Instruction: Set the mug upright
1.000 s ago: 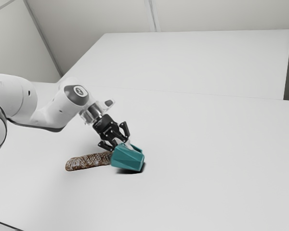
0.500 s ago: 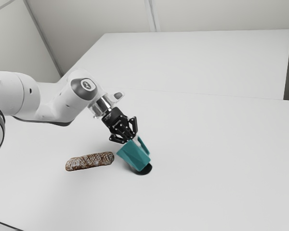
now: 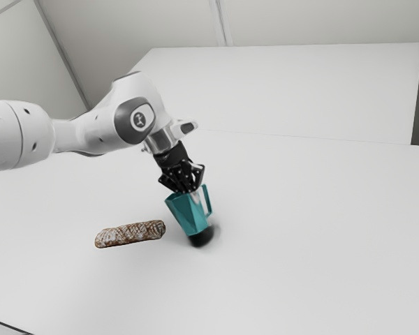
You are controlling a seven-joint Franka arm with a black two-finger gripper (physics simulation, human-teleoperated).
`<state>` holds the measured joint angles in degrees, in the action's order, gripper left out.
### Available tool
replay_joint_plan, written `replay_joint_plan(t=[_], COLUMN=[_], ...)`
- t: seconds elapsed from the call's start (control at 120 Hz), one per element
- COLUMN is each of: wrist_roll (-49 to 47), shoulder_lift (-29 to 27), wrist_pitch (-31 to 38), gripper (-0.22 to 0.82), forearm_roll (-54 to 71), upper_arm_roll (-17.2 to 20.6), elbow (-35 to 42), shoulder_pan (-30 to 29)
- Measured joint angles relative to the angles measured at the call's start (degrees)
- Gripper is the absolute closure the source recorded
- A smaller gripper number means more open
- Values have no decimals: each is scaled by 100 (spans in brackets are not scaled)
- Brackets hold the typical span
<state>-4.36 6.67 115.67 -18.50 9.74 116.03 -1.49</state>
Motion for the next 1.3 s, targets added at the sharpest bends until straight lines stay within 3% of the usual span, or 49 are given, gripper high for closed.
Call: replay_joint_plan(t=[0.708, 1.225, 1.3], wrist_roll=[-219, -305, -301], shoulder_lift=[260, 617, 576], wrist_pitch=[1430, 1972, 1965], gripper=[79, 78, 63], forearm_roll=[2818, 3094, 3056], upper_arm_roll=[264, 264, 268], elbow=[24, 97, 98], shoulder_pan=[78, 69, 70])
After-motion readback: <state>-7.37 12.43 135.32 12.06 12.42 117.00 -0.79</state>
